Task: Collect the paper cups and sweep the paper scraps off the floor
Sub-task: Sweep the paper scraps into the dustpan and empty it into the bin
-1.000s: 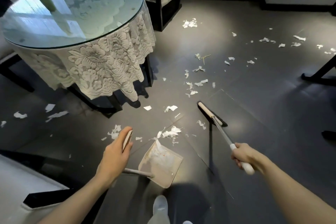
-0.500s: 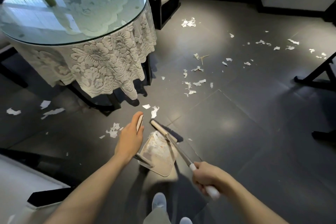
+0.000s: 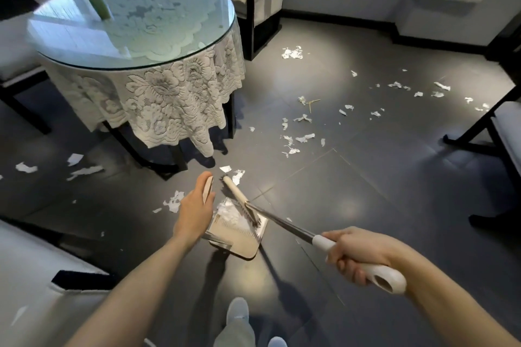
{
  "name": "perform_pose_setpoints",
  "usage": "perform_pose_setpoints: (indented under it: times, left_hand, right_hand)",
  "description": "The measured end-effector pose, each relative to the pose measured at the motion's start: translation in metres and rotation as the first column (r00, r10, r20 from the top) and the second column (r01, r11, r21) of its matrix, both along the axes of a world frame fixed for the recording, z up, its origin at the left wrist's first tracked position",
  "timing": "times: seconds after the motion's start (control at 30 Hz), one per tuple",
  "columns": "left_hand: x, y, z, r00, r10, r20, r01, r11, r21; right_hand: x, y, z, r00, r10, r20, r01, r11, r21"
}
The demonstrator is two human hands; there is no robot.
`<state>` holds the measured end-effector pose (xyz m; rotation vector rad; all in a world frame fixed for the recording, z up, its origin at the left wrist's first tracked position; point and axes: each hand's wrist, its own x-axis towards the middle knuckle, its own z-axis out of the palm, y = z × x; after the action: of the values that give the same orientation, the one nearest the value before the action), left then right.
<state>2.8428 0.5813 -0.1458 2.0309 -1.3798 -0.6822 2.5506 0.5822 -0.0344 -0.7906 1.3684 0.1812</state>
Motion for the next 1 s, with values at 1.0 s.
perform_pose_setpoints:
  times: [1.0]
  left_hand:
    - [-0.038, 0.33, 0.064, 0.982, 0.19, 0.018, -0.177, 0.944, -0.278]
  right_hand:
    - [-0.045, 0.278, -0.058, 0.992, 0.09, -0.091, -0.127, 0.784, -0.608]
